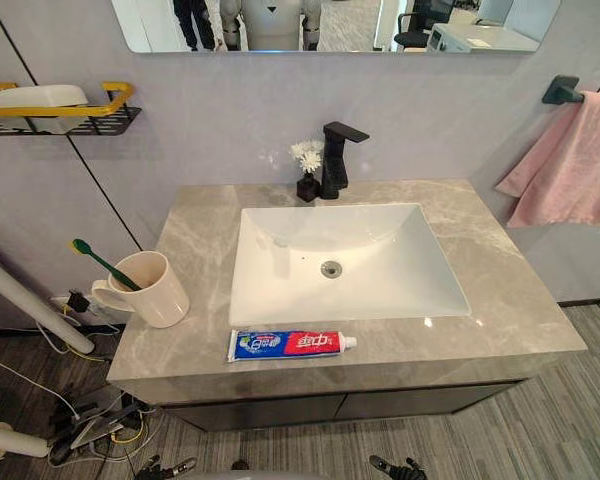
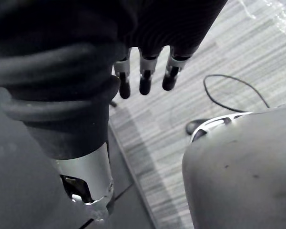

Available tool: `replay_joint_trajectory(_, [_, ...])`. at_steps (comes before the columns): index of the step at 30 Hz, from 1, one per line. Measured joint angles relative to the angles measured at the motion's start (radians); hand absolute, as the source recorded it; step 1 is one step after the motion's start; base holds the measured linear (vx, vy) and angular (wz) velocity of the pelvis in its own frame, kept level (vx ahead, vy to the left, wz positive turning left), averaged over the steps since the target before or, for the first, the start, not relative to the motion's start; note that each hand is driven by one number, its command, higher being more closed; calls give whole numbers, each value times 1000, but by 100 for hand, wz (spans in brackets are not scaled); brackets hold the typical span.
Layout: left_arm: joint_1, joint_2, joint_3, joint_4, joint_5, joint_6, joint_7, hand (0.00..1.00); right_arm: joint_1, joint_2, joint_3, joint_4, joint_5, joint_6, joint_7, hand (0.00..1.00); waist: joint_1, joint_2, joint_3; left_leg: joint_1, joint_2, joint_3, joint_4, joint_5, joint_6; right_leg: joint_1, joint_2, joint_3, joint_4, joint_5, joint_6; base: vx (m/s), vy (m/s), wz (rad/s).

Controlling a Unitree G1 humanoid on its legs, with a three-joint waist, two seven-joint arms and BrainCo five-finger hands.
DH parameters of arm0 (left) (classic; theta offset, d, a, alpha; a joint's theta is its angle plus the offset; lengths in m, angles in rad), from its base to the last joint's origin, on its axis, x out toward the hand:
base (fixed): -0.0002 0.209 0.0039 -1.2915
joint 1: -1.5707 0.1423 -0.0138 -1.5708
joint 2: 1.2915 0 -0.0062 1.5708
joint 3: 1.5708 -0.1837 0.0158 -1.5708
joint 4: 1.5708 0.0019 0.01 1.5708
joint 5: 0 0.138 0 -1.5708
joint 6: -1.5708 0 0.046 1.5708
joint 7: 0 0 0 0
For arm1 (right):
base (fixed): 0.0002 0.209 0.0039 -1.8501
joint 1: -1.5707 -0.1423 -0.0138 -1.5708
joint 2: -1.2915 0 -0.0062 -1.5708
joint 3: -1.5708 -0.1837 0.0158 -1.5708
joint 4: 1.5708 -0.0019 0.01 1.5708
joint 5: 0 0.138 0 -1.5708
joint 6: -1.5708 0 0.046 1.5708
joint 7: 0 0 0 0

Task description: Organize washtable

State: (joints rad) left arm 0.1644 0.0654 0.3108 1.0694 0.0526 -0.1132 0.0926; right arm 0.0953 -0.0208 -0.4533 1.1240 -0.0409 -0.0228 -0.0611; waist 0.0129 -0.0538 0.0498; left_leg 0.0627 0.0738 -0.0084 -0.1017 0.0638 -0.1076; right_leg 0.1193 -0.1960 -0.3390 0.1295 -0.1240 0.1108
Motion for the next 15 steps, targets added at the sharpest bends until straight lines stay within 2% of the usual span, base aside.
replay_joint_trajectory(1, [10,-47,43,-60,30,-1,-4,0,49,65,61,-135,0,8,16,0,32,5,-37,97,-59,198,-1,-63,60,0,-37,37,-17,20,32,0,0,0])
replay_joint_trajectory(10, [9,-36,56,-56,30,-1,-6,0,36,69,52,-107,-1,8,22,0,46,-15,-30,88,-71,185,-2,-72,68,27,-36,30,-71,33,24,48,17,4])
replay_joint_trajectory(11, [9,-35,58,-47,29,-2,-7,0,32,63,53,-87,-1,4,25,0,57,-16,-29,88,-73,178,-2,-76,68,32,-36,30,-84,33,23,31,2,3])
replay_joint_trajectory(15, [11,-10,94,8,28,-3,-26,0,0,35,69,-13,-9,-3,47,0,57,-18,-28,70,-77,157,-2,-81,69,30,-35,8,-105,32,24,42,-13,13])
